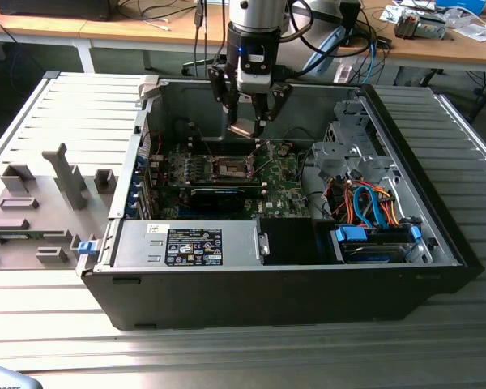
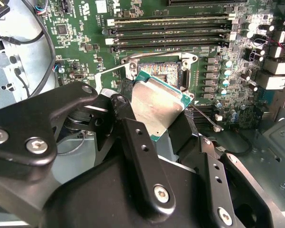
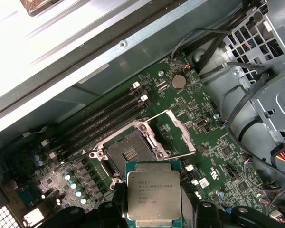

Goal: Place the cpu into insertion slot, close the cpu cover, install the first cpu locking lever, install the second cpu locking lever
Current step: 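Place the cpu into insertion slot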

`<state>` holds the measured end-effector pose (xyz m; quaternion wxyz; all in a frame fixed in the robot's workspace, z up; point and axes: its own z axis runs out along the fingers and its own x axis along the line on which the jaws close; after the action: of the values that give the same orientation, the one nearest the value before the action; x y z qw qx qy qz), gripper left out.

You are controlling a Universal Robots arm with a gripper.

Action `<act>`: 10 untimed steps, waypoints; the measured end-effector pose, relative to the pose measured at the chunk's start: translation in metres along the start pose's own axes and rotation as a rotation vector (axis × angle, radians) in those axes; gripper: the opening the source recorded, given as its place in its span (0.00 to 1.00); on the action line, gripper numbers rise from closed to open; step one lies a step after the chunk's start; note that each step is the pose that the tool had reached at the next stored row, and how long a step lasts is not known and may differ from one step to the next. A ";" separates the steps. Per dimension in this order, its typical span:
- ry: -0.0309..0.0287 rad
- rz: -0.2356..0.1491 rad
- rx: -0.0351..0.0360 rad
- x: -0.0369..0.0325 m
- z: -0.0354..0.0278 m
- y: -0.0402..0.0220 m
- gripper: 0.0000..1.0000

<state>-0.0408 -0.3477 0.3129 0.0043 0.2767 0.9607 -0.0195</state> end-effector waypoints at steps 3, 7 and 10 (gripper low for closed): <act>-0.0009 0.001 0.0017 0.0000 -0.0001 0.0000 0.55; -0.0009 0.003 0.0018 0.0000 0.0000 0.0000 0.55; -0.0008 0.006 0.0018 0.0000 0.0000 0.0000 0.55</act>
<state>-0.0408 -0.3477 0.3129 0.0045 0.2798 0.9598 -0.0205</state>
